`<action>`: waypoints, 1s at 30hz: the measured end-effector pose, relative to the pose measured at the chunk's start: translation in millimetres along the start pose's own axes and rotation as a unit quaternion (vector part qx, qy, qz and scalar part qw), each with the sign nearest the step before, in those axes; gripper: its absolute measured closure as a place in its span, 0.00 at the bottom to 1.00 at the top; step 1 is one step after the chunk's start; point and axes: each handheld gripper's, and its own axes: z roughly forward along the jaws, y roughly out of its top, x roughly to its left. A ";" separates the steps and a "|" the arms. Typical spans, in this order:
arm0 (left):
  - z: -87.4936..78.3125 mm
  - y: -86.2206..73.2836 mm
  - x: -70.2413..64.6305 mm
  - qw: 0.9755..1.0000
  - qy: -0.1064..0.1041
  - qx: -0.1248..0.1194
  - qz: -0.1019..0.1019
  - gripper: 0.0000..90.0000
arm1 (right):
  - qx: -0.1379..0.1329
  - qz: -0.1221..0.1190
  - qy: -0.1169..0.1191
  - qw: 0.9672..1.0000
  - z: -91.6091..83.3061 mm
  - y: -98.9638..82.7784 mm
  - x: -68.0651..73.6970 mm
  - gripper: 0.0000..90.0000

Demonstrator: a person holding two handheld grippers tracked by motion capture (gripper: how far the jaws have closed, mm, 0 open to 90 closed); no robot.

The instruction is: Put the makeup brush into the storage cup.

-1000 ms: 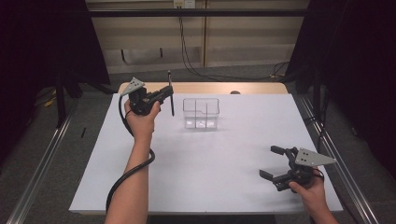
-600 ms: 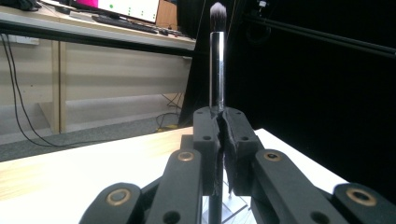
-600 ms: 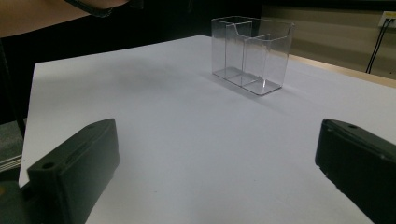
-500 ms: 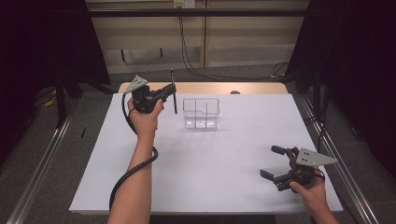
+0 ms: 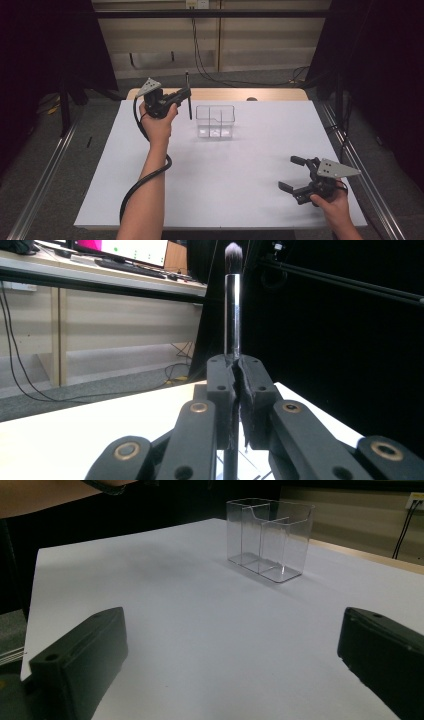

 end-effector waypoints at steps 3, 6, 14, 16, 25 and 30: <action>1.8 2.1 -1.1 1.000 -0.001 -0.001 0.002 0.94 | 0.000 0.000 0.000 1.000 -0.1 0.1 0.0 0.00; 3.5 3.6 -1.8 1.000 -0.002 -0.002 0.002 0.94 | 0.000 0.001 0.000 1.000 -0.3 0.0 -0.1 0.00; 9.6 6.4 -3.9 1.000 -0.007 -0.005 0.001 0.94 | 0.000 0.001 0.001 1.000 -0.2 -0.1 -0.3 0.00; 11.6 7.0 -4.7 1.000 -0.008 -0.004 0.002 0.94 | 0.000 0.001 0.001 1.000 -0.2 -0.2 -0.4 0.00; 21.1 7.3 -7.9 1.000 -0.011 -0.003 0.008 0.94 | -0.002 0.003 0.001 1.000 -0.6 -0.3 -0.9 0.00; 25.8 6.4 -9.2 1.000 -0.014 -0.003 0.007 0.94 | -0.001 0.004 0.001 1.000 -1.1 -0.5 -1.3 0.00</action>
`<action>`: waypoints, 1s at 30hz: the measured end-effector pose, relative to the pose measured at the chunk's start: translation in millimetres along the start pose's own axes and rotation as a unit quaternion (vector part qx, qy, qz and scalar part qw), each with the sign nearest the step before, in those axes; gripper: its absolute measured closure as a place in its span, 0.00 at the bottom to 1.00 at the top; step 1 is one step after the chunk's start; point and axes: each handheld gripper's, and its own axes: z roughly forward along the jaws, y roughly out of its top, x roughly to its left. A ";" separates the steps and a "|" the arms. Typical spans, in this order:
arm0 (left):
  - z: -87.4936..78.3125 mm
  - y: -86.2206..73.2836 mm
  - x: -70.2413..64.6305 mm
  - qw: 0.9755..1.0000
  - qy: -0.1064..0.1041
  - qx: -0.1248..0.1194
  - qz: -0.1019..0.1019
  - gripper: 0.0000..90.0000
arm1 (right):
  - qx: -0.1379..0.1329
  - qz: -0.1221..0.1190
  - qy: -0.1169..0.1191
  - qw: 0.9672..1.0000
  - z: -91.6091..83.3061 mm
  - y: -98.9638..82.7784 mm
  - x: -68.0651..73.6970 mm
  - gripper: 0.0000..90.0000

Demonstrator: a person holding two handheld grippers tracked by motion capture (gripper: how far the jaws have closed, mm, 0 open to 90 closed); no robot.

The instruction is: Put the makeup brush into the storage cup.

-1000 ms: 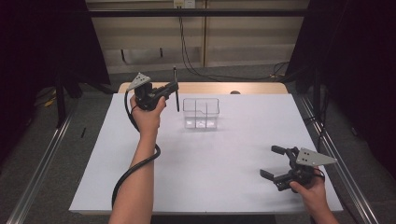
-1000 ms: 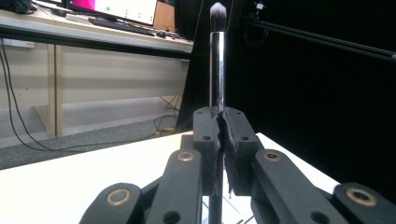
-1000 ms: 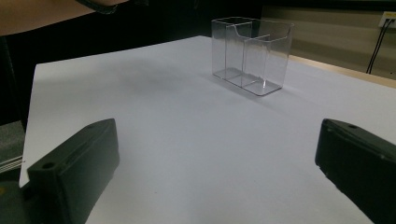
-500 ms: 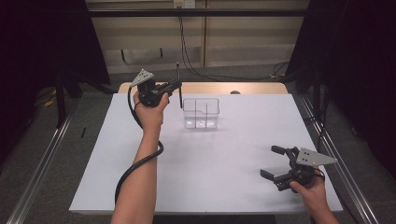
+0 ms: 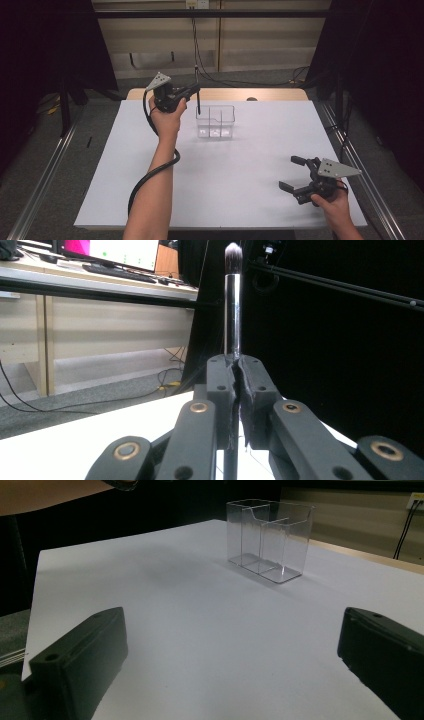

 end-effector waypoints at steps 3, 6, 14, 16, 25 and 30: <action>1.8 0.0 -0.4 1.000 0.000 0.000 0.001 0.94 | 0.000 0.000 0.000 1.000 -0.1 -0.1 -0.1 0.00; 3.6 0.7 -1.0 1.000 -0.004 -0.002 0.001 0.94 | -0.001 0.000 0.001 1.000 0.2 -0.4 -0.5 0.00; 7.0 0.4 -3.0 1.000 -0.003 -0.004 0.003 0.94 | -0.002 0.000 0.000 1.000 0.4 -0.3 -0.8 0.00; 8.0 -0.4 -3.3 1.000 0.000 -0.005 0.005 0.94 | -0.002 0.001 0.001 1.000 0.4 -0.3 -0.7 0.00; 12.2 -3.7 -3.4 1.000 0.009 -0.007 0.013 0.94 | 0.000 0.000 0.003 1.000 1.2 -0.5 -0.2 0.00; 13.5 -4.4 -3.5 1.000 0.015 -0.005 0.021 0.94 | -0.001 0.000 0.003 1.000 1.2 -0.4 -0.3 0.00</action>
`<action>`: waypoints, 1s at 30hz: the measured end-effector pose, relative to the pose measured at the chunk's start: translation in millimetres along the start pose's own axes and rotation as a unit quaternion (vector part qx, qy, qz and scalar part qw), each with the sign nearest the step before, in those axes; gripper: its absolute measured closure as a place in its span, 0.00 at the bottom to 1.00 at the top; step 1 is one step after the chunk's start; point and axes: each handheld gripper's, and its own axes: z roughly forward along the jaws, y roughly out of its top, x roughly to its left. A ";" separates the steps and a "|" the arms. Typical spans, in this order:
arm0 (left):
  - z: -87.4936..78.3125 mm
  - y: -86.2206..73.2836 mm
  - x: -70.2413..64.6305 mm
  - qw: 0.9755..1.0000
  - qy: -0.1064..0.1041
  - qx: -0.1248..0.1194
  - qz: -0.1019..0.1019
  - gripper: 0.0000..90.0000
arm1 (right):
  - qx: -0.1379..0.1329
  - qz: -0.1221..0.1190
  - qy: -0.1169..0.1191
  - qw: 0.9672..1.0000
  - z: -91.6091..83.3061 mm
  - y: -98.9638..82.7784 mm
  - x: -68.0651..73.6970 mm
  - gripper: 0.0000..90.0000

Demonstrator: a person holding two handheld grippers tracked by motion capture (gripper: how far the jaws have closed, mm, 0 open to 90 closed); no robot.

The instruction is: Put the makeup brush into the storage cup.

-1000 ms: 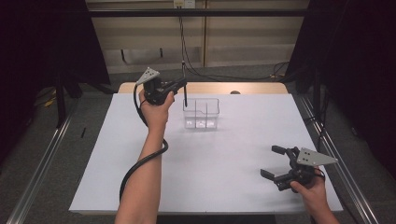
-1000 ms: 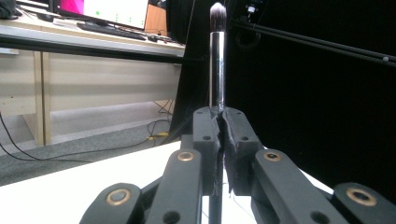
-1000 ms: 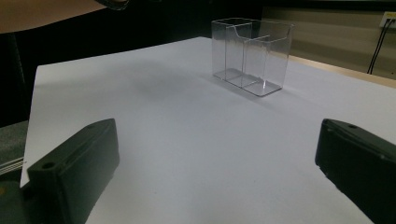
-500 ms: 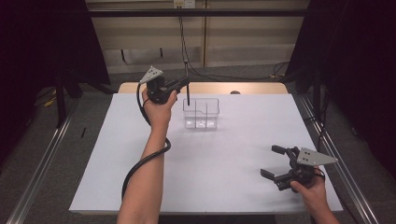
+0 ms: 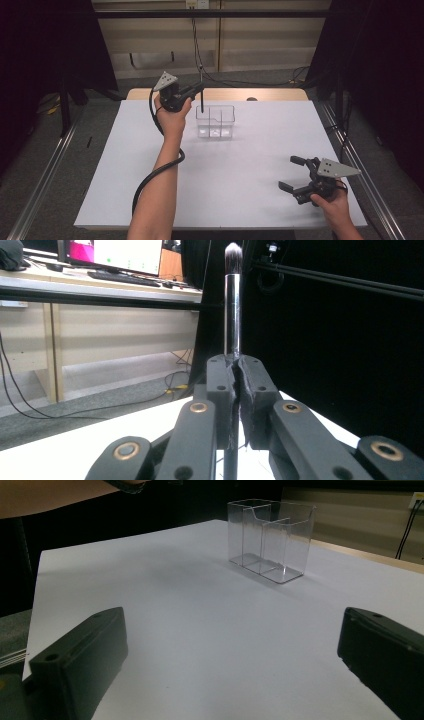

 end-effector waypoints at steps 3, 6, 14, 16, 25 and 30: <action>0.9 -0.9 0.9 1.000 0.002 0.001 0.006 0.94 | 0.000 0.001 0.000 1.000 -0.1 -0.4 -0.3 0.00; 1.6 -2.6 1.0 1.000 0.003 0.001 0.007 0.94 | 0.000 0.000 0.000 1.000 -0.1 -0.1 -0.2 0.00; 2.0 -6.9 2.7 1.000 0.013 0.004 0.014 0.94 | 0.000 0.000 0.000 1.000 -0.1 0.1 -0.1 0.00; 2.1 -7.9 3.4 1.000 0.013 0.006 0.017 0.94 | 0.000 0.000 0.000 1.000 -0.1 0.1 -0.2 0.00; 2.3 -12.4 4.6 1.000 0.017 0.003 0.015 0.94 | 0.001 -0.001 0.000 1.000 0.0 0.1 -0.2 0.00; 3.1 -14.8 4.5 1.000 0.018 0.002 0.008 0.94 | 0.001 -0.001 0.000 1.000 0.1 0.2 -0.2 0.00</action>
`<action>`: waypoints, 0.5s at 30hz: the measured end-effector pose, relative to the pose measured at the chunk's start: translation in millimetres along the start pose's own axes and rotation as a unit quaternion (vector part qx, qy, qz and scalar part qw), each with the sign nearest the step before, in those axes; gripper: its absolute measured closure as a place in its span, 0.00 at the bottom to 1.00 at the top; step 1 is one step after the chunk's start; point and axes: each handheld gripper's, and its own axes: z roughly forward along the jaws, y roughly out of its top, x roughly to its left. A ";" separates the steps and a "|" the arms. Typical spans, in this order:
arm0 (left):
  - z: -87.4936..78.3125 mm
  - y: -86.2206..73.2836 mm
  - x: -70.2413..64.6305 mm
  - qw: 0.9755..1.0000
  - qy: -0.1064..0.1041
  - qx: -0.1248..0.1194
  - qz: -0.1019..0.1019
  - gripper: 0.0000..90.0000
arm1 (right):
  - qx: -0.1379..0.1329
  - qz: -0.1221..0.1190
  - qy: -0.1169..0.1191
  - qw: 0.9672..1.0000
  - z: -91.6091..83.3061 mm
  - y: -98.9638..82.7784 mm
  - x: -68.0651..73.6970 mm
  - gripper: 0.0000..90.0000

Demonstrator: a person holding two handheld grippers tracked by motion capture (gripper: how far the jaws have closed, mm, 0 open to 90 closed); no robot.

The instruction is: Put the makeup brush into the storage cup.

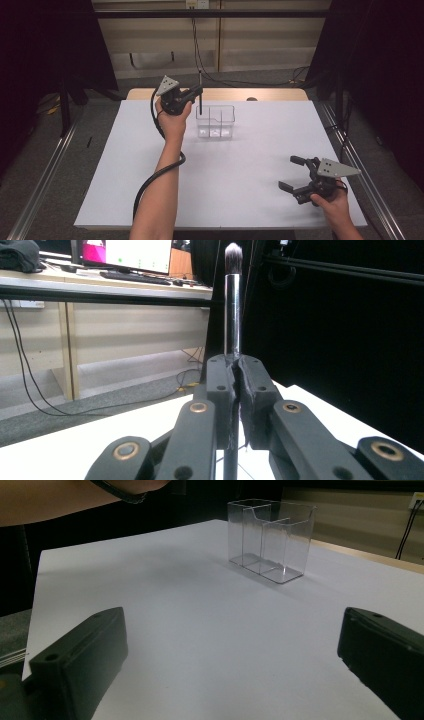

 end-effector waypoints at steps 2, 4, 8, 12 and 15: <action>0.0 -1.0 0.9 1.000 0.001 0.002 0.003 0.94 | 0.000 0.000 0.000 1.000 0.1 0.0 0.2 0.00; 0.0 -2.0 1.6 1.000 0.001 0.004 0.003 0.94 | 0.000 0.000 0.001 1.000 0.1 0.0 0.2 0.00; 0.3 -4.7 1.2 1.000 0.004 0.004 -0.003 0.94 | -0.001 0.000 0.000 1.000 -0.1 -0.1 -0.2 0.00; 0.8 -6.2 1.3 1.000 0.003 0.004 -0.003 0.94 | -0.001 0.000 0.000 1.000 -0.3 0.0 -0.2 0.00; 0.7 -7.4 1.8 1.000 0.003 0.006 0.000 0.94 | 0.000 -0.001 0.000 1.000 -0.1 0.1 -0.1 0.00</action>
